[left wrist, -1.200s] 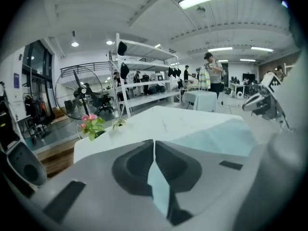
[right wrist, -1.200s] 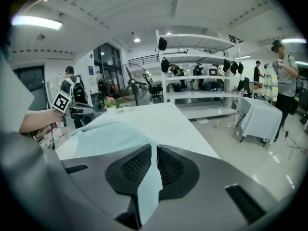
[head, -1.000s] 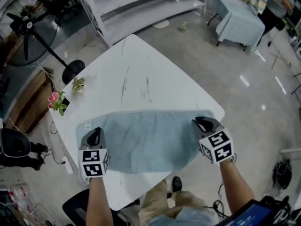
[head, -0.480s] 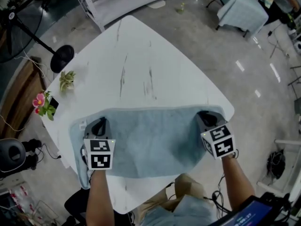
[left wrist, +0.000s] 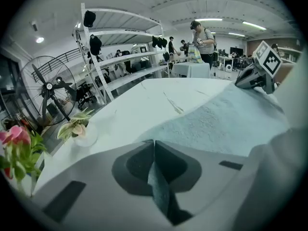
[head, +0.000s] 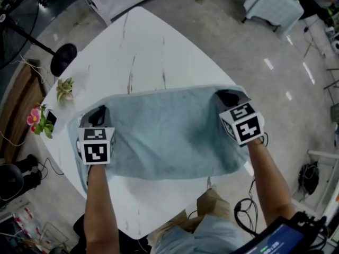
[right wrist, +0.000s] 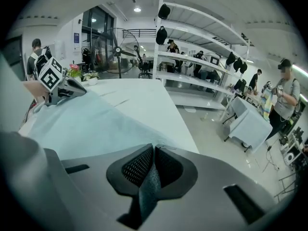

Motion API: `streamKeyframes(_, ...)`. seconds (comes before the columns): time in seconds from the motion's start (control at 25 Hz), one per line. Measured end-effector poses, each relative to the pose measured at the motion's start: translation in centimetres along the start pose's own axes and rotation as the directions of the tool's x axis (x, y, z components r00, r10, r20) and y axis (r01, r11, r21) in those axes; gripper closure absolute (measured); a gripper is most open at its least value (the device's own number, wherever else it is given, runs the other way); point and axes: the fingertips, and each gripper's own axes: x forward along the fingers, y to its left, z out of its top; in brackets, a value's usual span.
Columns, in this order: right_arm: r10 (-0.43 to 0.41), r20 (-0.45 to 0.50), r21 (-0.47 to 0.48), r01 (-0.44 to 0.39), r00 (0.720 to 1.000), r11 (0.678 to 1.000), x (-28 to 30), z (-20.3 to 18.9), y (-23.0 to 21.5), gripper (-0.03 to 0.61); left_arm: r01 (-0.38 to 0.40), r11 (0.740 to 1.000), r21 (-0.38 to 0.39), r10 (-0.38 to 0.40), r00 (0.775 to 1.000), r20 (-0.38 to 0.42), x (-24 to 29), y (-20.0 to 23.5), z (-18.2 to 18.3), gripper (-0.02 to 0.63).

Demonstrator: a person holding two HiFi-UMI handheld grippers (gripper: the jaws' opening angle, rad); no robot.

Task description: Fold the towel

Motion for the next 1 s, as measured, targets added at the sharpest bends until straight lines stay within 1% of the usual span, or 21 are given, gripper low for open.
streamKeyframes(0.24, 0.004, 0.029, -0.023, -0.003, 1.000, 1.000, 3.0, 3.3, -2.4, 0.542, -0.024, 0.999, 0.022, 0.024, 1.000, 0.007, 2.1, 1.5, 2.4, 0.598)
streamKeyframes(0.4, 0.002, 0.050, -0.038, 0.000, 0.999, 0.999, 4.5, 4.8, -3.2, 0.543, -0.034, 0.999, 0.015, 0.034, 0.999, 0.023, 2.8, 2.2, 3.2, 0.598)
streamKeyframes(0.48, 0.019, 0.059, -0.046, -0.016, 0.998, 0.999, 4.8, 5.4, -3.2, 0.539, -0.035, 0.999, -0.010, 0.035, 0.998, 0.044, 2.4, 2.4, 3.7, 0.597)
streamKeyframes(0.56, 0.041, 0.074, -0.061, -0.036, 0.996, 0.997, 4.3, 5.9, -2.8, 0.514, -0.021, 0.998, -0.058, 0.026, 0.996, 0.083, 1.2, 2.3, 4.3, 0.594)
streamKeyframes(0.6, 0.050, 0.089, -0.067, -0.044, 0.995, 0.997, 3.7, 6.3, -2.4, 0.501, -0.009, 0.996, -0.085, 0.018, 0.994, 0.107, 0.5, 2.2, 4.5, 0.580)
streamKeyframes(0.68, 0.069, 0.123, -0.073, -0.060, 0.990, 0.995, 2.2, 7.0, -1.4, 0.488, 0.011, 0.992, -0.128, 0.009, 0.988, 0.156, -1.5, 2.0, 5.0, 0.505)
streamKeyframes(0.76, 0.101, 0.150, -0.087, -0.088, 0.984, 0.992, 0.5, 7.8, 0.1, 0.488, 0.014, 0.989, -0.147, 0.016, 0.979, 0.205, -4.0, 1.7, 5.4, 0.485)
streamKeyframes(0.88, 0.174, 0.168, -0.126, -0.153, 0.970, 0.980, -1.5, 8.2, 3.0, 0.488, -0.021, 0.986, -0.168, 0.065, 0.964, 0.257, -8.3, 1.4, 5.5, 0.480)
streamKeyframes(0.92, 0.202, 0.168, -0.143, -0.179, 0.965, 0.973, -1.9, 8.1, 4.0, 0.488, -0.043, 0.982, -0.183, 0.091, 0.961, 0.260, -9.8, 1.4, 5.0, 0.480)
streamKeyframes(1.0, 0.256, 0.164, -0.180, -0.226, 0.953, 0.957, -2.3, 7.6, 5.7, 0.488, -0.100, 0.970, -0.222, 0.153, 0.959, 0.240, -12.6, 1.3, 3.2, 0.480)
